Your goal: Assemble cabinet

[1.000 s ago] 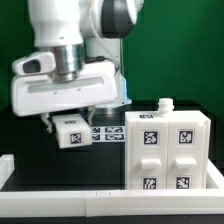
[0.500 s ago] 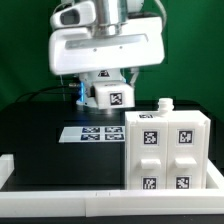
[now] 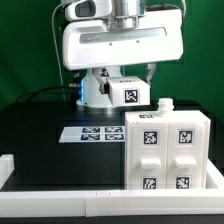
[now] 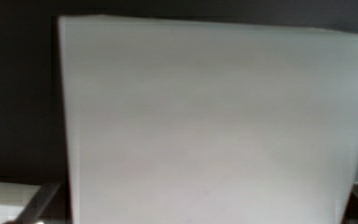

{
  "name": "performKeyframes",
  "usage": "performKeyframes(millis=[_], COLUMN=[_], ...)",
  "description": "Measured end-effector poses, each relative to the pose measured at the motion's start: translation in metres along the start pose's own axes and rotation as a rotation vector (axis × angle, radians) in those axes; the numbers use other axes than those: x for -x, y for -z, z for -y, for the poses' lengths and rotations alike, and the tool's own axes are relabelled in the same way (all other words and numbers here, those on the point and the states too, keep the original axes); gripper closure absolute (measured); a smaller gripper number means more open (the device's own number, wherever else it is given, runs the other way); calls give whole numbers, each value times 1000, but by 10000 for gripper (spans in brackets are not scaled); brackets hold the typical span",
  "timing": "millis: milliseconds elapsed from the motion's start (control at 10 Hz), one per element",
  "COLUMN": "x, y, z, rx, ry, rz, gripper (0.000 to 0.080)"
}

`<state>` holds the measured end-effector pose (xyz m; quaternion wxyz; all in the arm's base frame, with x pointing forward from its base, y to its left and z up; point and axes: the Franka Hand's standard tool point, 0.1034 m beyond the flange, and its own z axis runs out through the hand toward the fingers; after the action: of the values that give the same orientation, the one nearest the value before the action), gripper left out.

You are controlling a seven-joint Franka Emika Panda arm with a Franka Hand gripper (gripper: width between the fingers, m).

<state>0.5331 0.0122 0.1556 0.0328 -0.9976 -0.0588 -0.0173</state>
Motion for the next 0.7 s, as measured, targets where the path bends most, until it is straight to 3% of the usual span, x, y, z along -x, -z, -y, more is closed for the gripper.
performKeyframes(millis=[100,200,500,700], x=[-1,-17,-51,-62], y=[2,14,27,18], z=[2,7,19,35], rx=[-4,-12,-23,-25], ry=[3,13,9,0], rz=[10,13,-15,-11], gripper=[236,236,236,236])
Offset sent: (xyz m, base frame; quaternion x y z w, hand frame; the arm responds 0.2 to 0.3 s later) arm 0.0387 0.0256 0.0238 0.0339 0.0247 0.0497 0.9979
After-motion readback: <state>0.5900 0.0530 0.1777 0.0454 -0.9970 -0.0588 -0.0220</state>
